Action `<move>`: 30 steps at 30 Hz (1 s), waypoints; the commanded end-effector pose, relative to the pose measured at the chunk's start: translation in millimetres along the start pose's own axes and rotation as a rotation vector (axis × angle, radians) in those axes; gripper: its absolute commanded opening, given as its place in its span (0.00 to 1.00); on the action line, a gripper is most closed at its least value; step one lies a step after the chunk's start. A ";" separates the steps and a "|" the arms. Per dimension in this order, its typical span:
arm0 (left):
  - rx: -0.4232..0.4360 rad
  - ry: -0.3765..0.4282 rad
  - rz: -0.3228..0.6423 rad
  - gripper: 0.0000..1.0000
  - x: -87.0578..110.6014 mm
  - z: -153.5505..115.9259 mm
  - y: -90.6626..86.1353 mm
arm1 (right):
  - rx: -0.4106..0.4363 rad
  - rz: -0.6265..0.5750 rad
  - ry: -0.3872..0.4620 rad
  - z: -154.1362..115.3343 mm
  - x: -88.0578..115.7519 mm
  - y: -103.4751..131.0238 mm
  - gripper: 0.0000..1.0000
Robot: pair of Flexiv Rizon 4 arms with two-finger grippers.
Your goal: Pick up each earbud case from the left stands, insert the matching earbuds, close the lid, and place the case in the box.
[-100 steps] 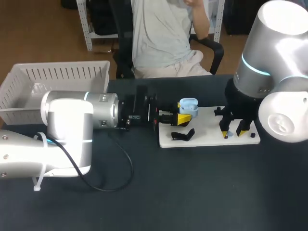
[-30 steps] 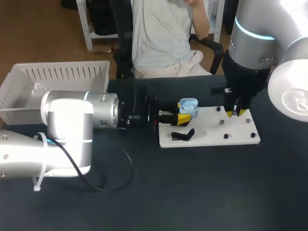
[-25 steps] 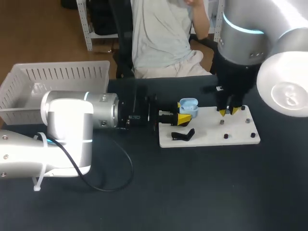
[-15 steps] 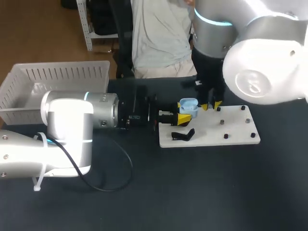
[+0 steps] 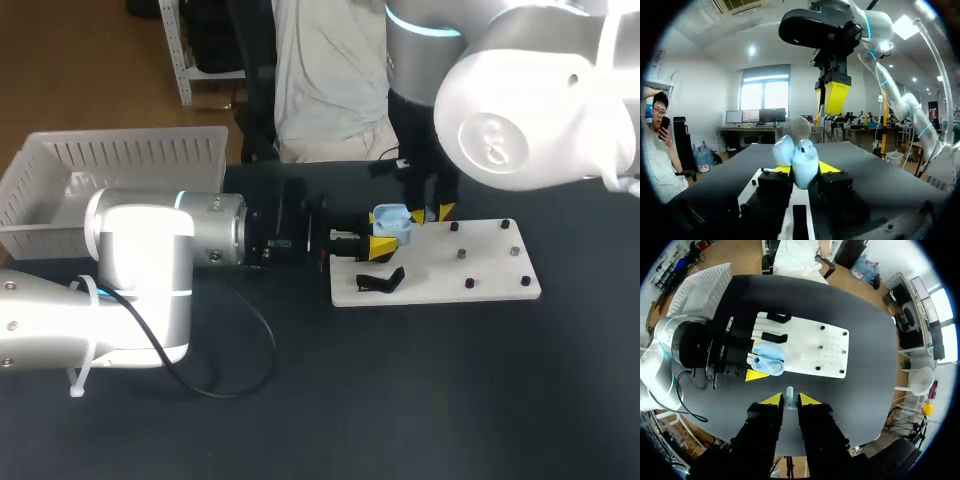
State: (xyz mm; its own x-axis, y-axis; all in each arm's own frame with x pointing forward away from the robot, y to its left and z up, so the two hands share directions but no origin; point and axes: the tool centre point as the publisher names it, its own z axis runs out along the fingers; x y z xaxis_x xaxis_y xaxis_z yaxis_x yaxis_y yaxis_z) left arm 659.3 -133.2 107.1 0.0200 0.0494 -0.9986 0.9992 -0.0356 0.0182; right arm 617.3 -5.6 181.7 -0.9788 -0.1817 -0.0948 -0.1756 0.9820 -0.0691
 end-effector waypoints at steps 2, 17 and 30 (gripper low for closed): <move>-0.001 0.002 -0.001 0.00 -0.5 0.4 0.1 | 0.041 -0.050 0.009 -1.6 -7.8 7.8 0.00; -0.001 0.002 -0.001 0.00 -0.5 0.4 0.1 | -0.004 -0.218 0.034 -4.9 -19.4 13.7 0.00; -0.001 0.002 -0.001 0.00 -0.5 0.4 0.1 | 0.002 -0.299 0.034 4.4 -21.9 27.0 0.00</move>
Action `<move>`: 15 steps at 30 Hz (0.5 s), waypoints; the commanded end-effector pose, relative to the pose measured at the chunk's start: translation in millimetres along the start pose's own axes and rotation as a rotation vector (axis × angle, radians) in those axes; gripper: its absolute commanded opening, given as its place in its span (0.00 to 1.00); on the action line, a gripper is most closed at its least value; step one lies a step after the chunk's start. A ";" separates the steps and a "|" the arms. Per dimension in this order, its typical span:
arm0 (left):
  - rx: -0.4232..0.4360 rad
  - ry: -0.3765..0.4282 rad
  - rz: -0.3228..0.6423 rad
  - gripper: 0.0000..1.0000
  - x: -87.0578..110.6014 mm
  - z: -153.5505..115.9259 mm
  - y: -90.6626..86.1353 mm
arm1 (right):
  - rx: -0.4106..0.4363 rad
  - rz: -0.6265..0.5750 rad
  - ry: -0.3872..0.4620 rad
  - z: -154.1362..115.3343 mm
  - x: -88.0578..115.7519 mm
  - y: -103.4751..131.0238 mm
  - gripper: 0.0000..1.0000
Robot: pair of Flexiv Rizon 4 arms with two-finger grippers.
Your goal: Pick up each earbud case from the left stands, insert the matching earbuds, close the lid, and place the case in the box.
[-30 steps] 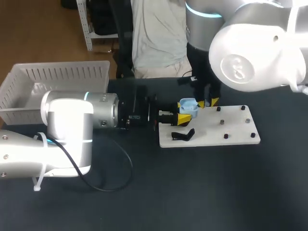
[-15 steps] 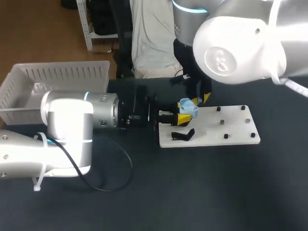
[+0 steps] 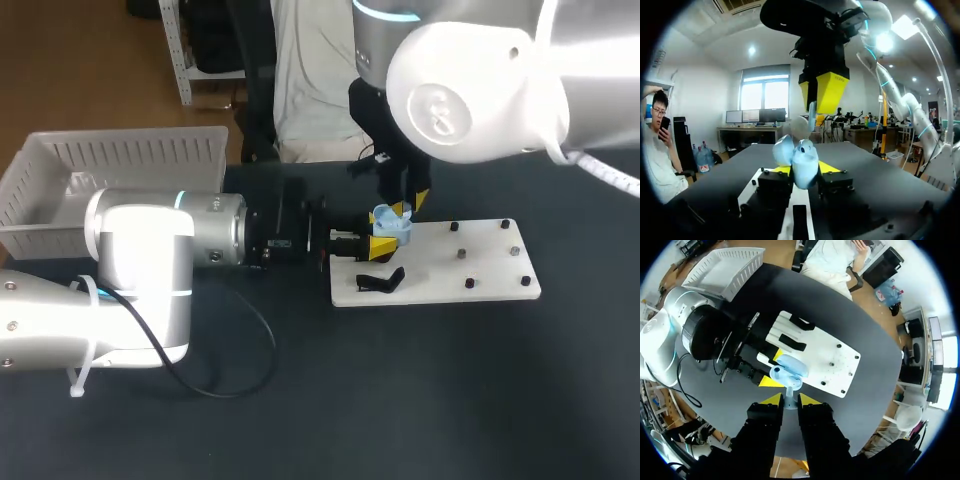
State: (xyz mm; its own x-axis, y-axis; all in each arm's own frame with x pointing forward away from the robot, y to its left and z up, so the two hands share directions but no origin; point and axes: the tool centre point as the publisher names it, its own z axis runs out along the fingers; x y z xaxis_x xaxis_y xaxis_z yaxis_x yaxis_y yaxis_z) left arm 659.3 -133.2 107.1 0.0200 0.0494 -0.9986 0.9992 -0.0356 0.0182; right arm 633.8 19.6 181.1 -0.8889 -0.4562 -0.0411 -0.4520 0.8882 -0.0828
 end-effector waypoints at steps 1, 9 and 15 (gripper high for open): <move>-0.001 0.002 -0.001 0.00 -0.5 0.4 0.1 | 0.007 -0.011 0.006 4.4 -3.2 5.5 0.00; -0.001 0.002 -0.001 0.00 -0.5 0.4 0.1 | 0.013 -0.041 0.001 7.5 -6.6 12.0 0.00; -0.001 0.002 -0.001 0.00 -0.5 0.4 0.1 | 0.015 -0.051 -0.003 7.4 -7.8 13.5 0.00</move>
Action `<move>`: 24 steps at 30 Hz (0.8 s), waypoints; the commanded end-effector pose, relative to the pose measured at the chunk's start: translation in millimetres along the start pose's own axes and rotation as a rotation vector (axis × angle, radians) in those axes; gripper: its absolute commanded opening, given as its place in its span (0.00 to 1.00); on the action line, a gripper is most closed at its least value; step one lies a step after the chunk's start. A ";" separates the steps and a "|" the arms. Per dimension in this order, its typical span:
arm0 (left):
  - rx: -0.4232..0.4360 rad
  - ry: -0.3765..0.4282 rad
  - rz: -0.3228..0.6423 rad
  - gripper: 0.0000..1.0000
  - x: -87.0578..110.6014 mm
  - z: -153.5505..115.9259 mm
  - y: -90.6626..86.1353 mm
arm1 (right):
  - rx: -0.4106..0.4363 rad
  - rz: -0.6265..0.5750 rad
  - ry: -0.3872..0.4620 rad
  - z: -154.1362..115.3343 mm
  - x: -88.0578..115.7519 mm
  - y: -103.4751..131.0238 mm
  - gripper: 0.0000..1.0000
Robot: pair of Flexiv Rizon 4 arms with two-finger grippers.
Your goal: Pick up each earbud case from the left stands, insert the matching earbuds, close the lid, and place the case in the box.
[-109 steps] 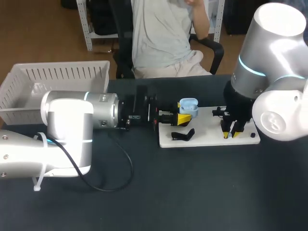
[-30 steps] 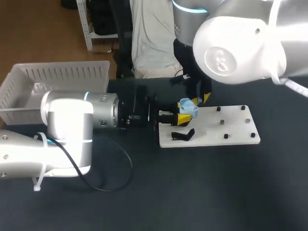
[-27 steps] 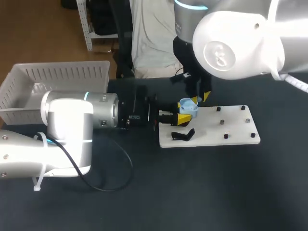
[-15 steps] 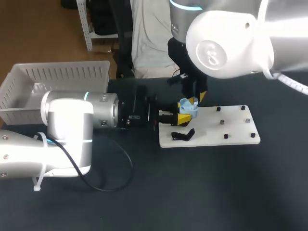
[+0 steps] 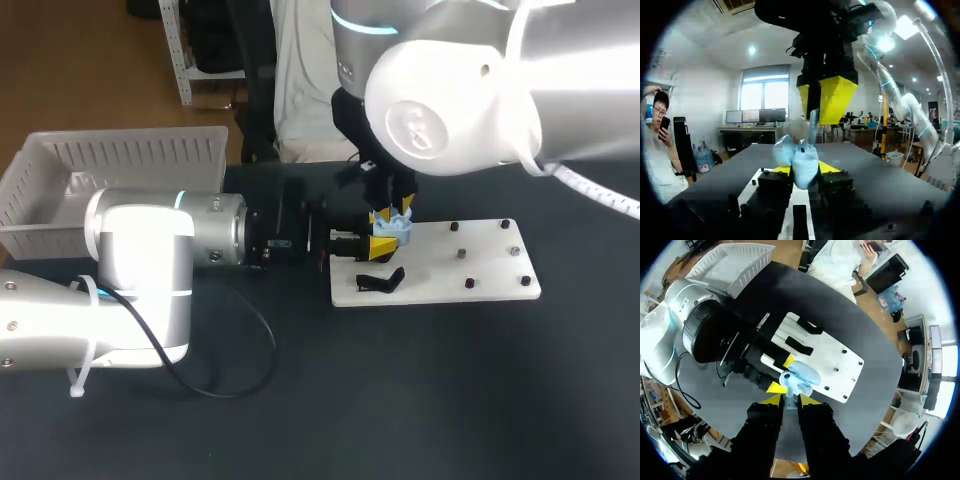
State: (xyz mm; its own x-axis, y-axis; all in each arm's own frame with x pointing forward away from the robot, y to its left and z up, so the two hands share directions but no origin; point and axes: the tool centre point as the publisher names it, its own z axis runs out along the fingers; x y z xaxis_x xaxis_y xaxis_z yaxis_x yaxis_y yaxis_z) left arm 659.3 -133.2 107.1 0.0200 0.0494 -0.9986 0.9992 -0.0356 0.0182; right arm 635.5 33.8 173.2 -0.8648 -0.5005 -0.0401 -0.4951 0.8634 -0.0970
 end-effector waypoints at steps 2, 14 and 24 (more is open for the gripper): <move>-0.001 0.002 -0.001 0.00 -0.5 0.4 0.1 | 0.002 -0.003 0.003 1.4 -0.6 1.3 0.00; -0.001 0.002 -0.001 0.00 -0.5 0.4 0.1 | 0.006 0.008 0.006 4.8 -3.6 4.6 0.00; -0.001 0.002 -0.001 0.00 -0.5 0.4 0.1 | 0.008 0.023 0.000 7.5 -6.4 5.2 0.00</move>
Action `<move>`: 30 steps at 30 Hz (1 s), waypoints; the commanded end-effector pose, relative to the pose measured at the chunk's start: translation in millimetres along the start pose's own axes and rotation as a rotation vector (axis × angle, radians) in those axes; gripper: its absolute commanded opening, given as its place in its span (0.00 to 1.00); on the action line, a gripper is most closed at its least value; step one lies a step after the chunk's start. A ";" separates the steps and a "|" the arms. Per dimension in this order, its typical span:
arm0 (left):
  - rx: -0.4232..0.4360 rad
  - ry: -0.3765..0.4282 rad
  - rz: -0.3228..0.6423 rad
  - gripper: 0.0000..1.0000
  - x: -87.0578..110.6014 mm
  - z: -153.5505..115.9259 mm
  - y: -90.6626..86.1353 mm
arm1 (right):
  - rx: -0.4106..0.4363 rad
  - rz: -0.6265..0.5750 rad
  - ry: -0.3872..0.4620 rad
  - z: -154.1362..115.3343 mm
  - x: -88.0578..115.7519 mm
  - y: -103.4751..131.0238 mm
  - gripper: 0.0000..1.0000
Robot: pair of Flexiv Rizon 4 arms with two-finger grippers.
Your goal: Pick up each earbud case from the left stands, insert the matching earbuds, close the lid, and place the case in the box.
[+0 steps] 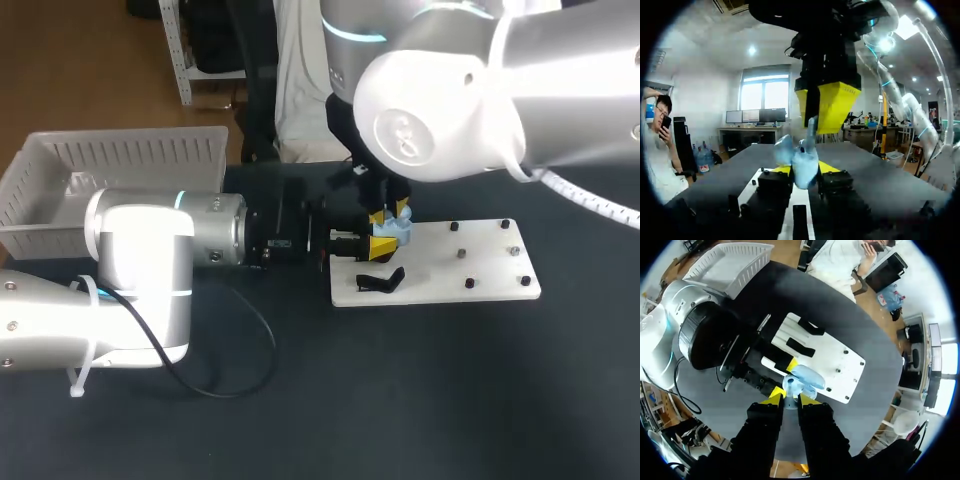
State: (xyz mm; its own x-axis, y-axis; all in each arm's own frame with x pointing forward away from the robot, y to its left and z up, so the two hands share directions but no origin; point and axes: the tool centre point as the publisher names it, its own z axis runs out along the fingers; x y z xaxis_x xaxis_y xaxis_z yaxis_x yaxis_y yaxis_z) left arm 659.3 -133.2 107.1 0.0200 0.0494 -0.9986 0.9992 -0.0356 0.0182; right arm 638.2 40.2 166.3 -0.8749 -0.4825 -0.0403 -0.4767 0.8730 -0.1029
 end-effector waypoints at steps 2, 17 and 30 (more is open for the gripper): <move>-0.001 0.002 -0.001 0.00 -0.5 0.4 0.1 | 0.003 0.002 -0.004 0.7 -1.9 0.9 0.00; -0.001 0.002 -0.001 0.00 -0.5 0.4 0.1 | 0.002 0.001 -0.003 2.1 -6.0 -0.1 0.00; -0.001 0.002 -0.001 0.00 -0.5 0.4 0.1 | -0.004 0.002 0.001 6.3 -7.1 -0.9 0.00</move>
State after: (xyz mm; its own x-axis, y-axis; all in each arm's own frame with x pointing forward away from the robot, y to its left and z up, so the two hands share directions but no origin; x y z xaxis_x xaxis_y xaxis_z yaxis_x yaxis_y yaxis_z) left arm 659.3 -133.2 107.1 0.0200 0.0494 -0.9986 0.9992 -0.0356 0.0182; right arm 644.0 41.7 161.5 -0.8754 -0.4816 -0.0418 -0.4761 0.8738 -0.0990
